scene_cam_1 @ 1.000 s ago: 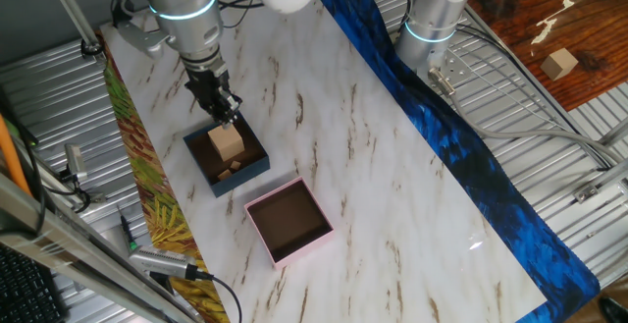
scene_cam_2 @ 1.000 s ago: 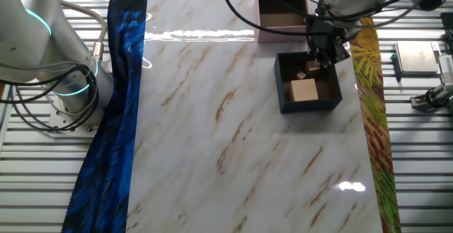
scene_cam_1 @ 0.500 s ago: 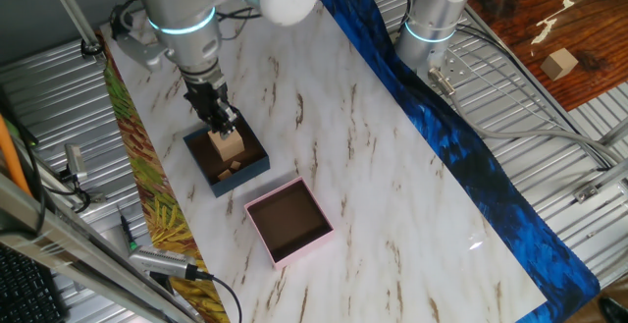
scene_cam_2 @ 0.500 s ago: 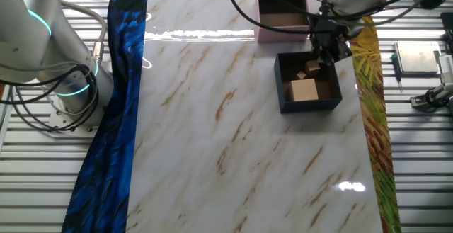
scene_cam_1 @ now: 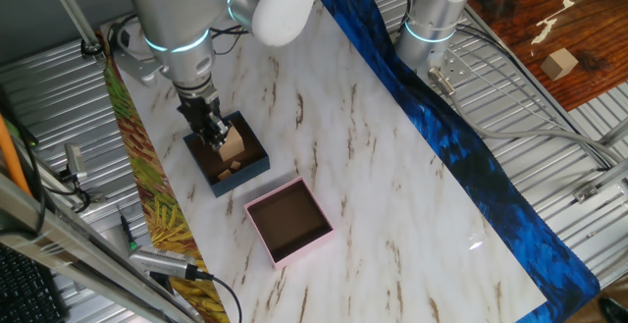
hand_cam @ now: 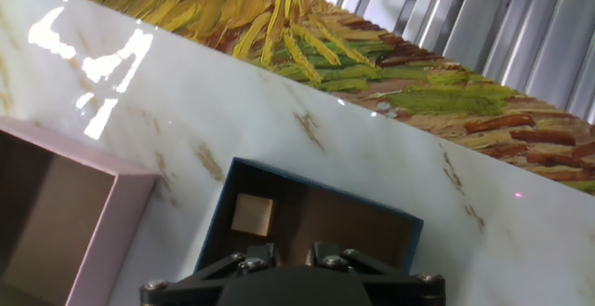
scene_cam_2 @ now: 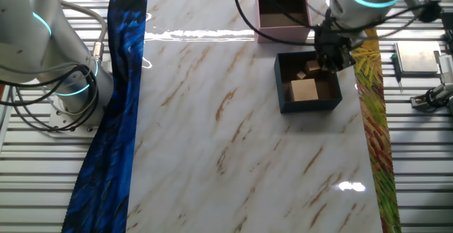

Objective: Move an object from one box to another

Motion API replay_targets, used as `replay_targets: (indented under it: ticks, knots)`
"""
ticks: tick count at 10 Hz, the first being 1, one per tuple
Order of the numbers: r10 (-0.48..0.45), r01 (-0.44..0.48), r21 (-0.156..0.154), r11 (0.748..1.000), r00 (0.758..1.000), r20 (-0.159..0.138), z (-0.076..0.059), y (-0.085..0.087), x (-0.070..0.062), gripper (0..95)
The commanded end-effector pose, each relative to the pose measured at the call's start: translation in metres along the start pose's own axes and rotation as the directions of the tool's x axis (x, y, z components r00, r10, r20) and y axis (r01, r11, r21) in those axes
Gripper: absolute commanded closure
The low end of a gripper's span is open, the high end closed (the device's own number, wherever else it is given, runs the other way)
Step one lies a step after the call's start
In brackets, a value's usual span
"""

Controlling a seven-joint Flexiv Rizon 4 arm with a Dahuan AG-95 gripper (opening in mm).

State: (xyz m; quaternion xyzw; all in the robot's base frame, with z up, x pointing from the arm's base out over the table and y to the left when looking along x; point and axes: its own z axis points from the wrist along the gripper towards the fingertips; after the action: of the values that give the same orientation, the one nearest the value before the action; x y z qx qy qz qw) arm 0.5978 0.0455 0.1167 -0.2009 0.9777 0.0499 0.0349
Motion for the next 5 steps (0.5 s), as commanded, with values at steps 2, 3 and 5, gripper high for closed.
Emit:
replay_targets:
  ticks: [2, 3, 5]
  knots:
    - [0.008, -0.008, 0.003, 1.0, 1.0, 0.011, 0.0057, 0.0083, -0.0043, 76.0]
    - [0.006, -0.006, 0.004, 1.0, 1.0, 0.016, 0.0077, 0.0093, -0.0051, 76.0]
    - [0.007, -0.008, 0.008, 1.0, 1.0, 0.026, 0.0127, 0.0112, -0.0068, 76.0]
